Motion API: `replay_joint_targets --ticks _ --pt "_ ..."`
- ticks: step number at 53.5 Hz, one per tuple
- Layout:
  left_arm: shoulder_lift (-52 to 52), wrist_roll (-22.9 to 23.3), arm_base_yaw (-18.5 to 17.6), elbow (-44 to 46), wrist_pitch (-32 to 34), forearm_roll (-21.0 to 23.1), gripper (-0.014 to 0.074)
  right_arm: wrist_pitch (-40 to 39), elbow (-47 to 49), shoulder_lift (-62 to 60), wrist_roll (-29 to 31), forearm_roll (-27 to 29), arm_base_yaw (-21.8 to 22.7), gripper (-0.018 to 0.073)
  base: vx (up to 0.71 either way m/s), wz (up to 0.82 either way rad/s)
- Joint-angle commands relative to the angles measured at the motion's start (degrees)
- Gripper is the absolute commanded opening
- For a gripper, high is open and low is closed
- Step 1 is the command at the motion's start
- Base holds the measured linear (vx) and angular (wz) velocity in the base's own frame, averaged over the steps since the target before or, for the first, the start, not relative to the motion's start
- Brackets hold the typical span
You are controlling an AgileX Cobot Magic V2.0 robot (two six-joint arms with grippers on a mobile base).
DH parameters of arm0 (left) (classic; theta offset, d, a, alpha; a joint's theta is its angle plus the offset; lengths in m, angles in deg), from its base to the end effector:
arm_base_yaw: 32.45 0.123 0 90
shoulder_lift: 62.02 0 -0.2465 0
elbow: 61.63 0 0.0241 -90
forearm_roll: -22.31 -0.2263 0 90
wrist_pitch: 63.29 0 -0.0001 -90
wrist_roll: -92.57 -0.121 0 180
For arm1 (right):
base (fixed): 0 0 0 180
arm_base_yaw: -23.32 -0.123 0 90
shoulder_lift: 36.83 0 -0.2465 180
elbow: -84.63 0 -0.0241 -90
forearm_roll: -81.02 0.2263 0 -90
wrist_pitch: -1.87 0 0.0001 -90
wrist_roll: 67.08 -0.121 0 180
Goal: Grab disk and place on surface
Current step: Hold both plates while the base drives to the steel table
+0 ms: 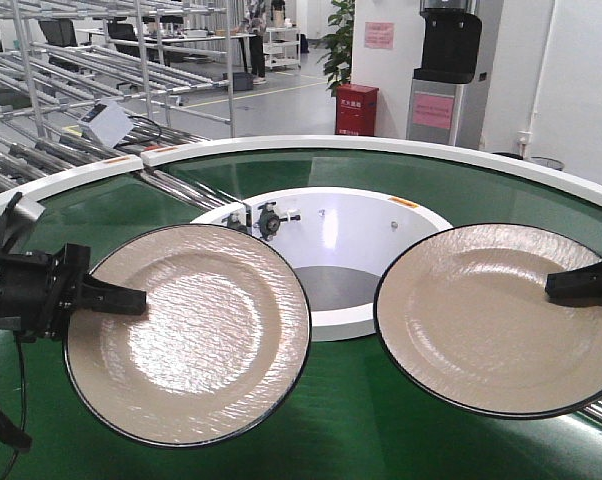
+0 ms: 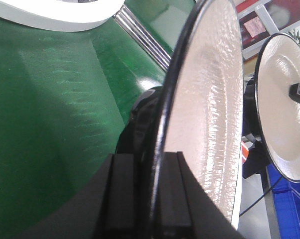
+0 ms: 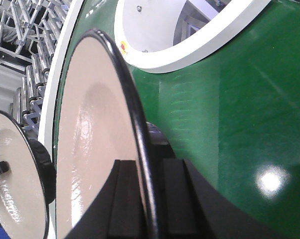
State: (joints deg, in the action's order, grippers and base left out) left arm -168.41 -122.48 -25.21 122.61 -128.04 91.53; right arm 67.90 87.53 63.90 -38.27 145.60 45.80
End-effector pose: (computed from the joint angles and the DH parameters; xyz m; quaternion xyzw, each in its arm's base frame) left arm 0.3483 -0.0589 0.2866 0.0197 0.8375 -0.4679 0.2816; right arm 0.3297 -0.0283 0.3045 0.0999 0.8438 0.4118 0.3293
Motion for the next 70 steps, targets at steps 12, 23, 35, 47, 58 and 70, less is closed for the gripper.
replay_joint_targets --ticks 12,23,35,47,58,70 --pt "3.5 0.7 -0.3 2.1 -1.1 7.7 -0.0008 0.1 1.8 -2.8 -0.2 7.2 0.1 -0.0009 -0.04 -0.15" --pt "3.5 0.7 -0.3 2.1 -1.1 7.7 -0.0008 0.1 1.8 -2.8 -0.2 7.2 0.1 -0.0009 -0.09 -0.36" --pt "3.5 0.7 -0.3 2.1 -1.1 7.7 -0.0008 0.1 1.8 -2.8 -0.2 7.2 0.1 -0.0009 -0.15 -0.56" --pt "3.5 0.7 -0.3 2.1 -1.1 7.7 -0.0008 0.1 1.8 -2.8 -0.2 7.2 0.1 -0.0009 -0.17 -0.64" --pt "3.5 0.7 -0.3 2.1 -1.1 7.7 -0.0008 0.1 1.8 -2.8 -0.2 7.2 0.1 -0.0009 -0.16 -0.63" --pt "3.5 0.7 -0.3 2.1 -1.1 7.7 -0.0008 0.1 1.8 -2.8 -0.2 7.2 0.1 -0.0009 -0.14 -0.55"
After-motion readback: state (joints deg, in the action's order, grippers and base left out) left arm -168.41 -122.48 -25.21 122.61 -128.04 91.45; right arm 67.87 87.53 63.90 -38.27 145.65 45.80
